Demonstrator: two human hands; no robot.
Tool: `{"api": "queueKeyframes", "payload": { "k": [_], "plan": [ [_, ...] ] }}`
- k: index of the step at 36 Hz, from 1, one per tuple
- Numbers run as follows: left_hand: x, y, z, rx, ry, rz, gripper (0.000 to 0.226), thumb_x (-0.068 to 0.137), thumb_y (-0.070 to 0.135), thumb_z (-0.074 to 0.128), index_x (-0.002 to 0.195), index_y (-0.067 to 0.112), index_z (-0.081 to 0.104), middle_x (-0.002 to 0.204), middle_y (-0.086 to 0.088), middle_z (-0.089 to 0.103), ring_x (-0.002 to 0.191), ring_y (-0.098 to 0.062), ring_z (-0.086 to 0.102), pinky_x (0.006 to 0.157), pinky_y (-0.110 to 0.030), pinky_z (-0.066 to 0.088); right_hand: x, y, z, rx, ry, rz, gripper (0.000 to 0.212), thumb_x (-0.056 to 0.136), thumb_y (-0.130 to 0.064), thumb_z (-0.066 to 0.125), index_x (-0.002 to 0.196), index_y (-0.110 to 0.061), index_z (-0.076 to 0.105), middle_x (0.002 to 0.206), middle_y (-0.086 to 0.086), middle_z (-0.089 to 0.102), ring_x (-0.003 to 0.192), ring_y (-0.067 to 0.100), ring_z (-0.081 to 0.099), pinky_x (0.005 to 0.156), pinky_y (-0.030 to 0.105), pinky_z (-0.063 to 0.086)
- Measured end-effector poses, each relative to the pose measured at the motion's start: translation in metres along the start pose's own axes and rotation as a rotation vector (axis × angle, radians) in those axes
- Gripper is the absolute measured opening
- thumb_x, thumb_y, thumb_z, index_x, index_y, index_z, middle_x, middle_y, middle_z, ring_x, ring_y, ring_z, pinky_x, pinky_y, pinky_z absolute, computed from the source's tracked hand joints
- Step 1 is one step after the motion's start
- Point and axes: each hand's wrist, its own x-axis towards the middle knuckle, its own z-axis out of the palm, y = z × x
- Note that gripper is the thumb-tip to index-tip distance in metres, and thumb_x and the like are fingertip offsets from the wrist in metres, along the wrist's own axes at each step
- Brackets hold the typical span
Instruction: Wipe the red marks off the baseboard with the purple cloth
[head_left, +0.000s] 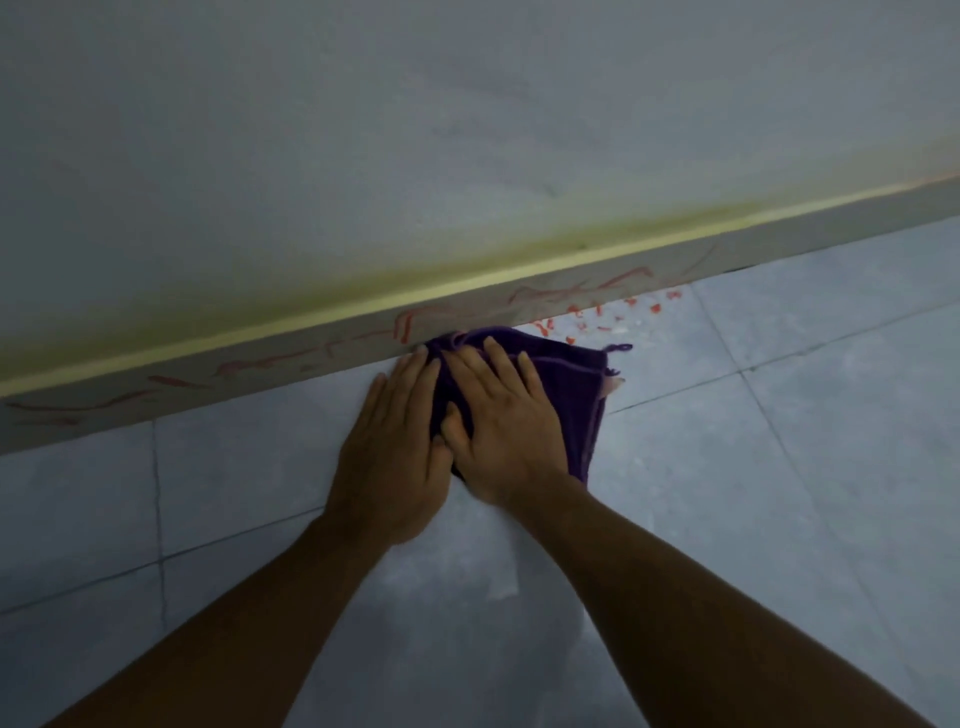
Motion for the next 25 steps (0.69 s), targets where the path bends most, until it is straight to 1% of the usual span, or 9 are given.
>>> {"api": "queueKeyframes", "payload": {
  "k": [4, 6, 9, 13, 15, 17, 19, 22, 25],
  "plan": [
    [-0.003, -0.006, 0.006, 0.100, -0.019, 0.051, 0.072, 0.103, 0.041, 0.023, 0.164, 0.011, 0.000, 0.174, -0.010, 0.007, 0.161, -0.017, 0.006, 0.132, -0.039, 0.008, 0.002, 0.004, 0.000, 0.017, 0.024, 0.029, 0.058, 0.101, -0.042, 0.029, 0.156, -0.025, 0.034, 0.161, -0.004, 0.035, 0.154, 0.018, 0.016, 0.126, 0.045, 0.006],
    [-0.002, -0.008, 0.007, 0.116, -0.021, 0.057, 0.074, 0.105, 0.047, 0.023, 0.164, 0.013, -0.005, 0.174, -0.008, 0.001, 0.161, -0.015, 0.002, 0.132, -0.037, 0.006, 0.004, 0.008, -0.001, 0.027, 0.038, 0.056, 0.057, 0.100, -0.042, 0.032, 0.155, -0.025, 0.036, 0.161, -0.004, 0.037, 0.154, 0.018, 0.018, 0.126, 0.045, 0.008],
    [0.000, -0.010, 0.008, 0.148, -0.028, 0.077, 0.076, 0.106, 0.055, 0.019, 0.164, 0.012, -0.001, 0.174, -0.007, 0.002, 0.161, -0.016, 0.001, 0.132, -0.037, 0.006, 0.004, 0.028, -0.005, 0.020, 0.094, 0.168, 0.055, 0.098, -0.041, 0.037, 0.151, -0.023, 0.042, 0.156, -0.001, 0.044, 0.150, 0.022, 0.027, 0.125, 0.045, 0.015],
    [0.000, -0.009, 0.009, 0.210, -0.038, 0.075, 0.074, 0.106, 0.051, 0.022, 0.164, 0.009, 0.007, 0.174, -0.009, 0.007, 0.162, -0.019, 0.002, 0.131, -0.043, 0.013, 0.005, 0.093, -0.028, -0.049, 0.198, 0.361, 0.049, 0.096, -0.038, 0.040, 0.140, -0.019, 0.049, 0.144, 0.007, 0.055, 0.138, 0.029, 0.040, 0.120, 0.046, 0.027],
    [0.000, -0.007, 0.008, 0.221, -0.040, 0.071, 0.073, 0.106, 0.050, 0.021, 0.164, 0.009, 0.009, 0.174, -0.009, 0.007, 0.162, -0.019, 0.002, 0.131, -0.043, 0.013, 0.006, 0.127, -0.040, -0.075, 0.201, 0.444, 0.051, 0.097, -0.037, 0.037, 0.143, -0.016, 0.047, 0.146, 0.011, 0.052, 0.139, 0.031, 0.038, 0.121, 0.047, 0.024],
    [0.001, -0.007, 0.009, 0.231, -0.041, 0.071, 0.072, 0.106, 0.049, 0.021, 0.164, 0.009, 0.009, 0.174, -0.009, 0.008, 0.162, -0.020, 0.003, 0.131, -0.044, 0.013, 0.007, 0.142, -0.045, -0.071, 0.184, 0.497, 0.056, 0.100, -0.037, 0.032, 0.150, -0.014, 0.040, 0.155, 0.011, 0.043, 0.147, 0.030, 0.030, 0.124, 0.048, 0.018],
    [0.001, -0.007, 0.009, 0.237, -0.041, 0.072, 0.072, 0.106, 0.049, 0.020, 0.164, 0.009, 0.010, 0.174, -0.009, 0.008, 0.162, -0.020, 0.003, 0.131, -0.045, 0.015, 0.012, 0.135, -0.040, -0.047, 0.180, 0.535, 0.061, 0.100, -0.038, 0.028, 0.155, -0.012, 0.033, 0.161, 0.010, 0.034, 0.151, 0.029, 0.022, 0.125, 0.047, 0.013],
    [0.001, -0.006, 0.009, 0.244, -0.043, 0.065, 0.072, 0.105, 0.049, 0.019, 0.164, 0.008, 0.011, 0.174, -0.010, 0.009, 0.162, -0.021, 0.005, 0.131, -0.046, 0.017, 0.016, 0.101, -0.030, -0.009, 0.215, 0.596, 0.067, 0.097, -0.038, 0.026, 0.157, -0.008, 0.030, 0.162, 0.012, 0.031, 0.152, 0.031, 0.020, 0.125, 0.047, 0.012],
    [0.002, -0.005, 0.010, 0.253, -0.044, 0.067, 0.072, 0.105, 0.048, 0.022, 0.164, 0.008, 0.012, 0.174, -0.011, 0.011, 0.162, -0.022, 0.007, 0.130, -0.047, 0.018, 0.011, 0.055, -0.014, 0.020, 0.181, 0.463, 0.063, 0.100, -0.038, 0.028, 0.157, -0.010, 0.030, 0.163, 0.011, 0.030, 0.153, 0.030, 0.017, 0.125, 0.047, 0.013]
  ]
}}
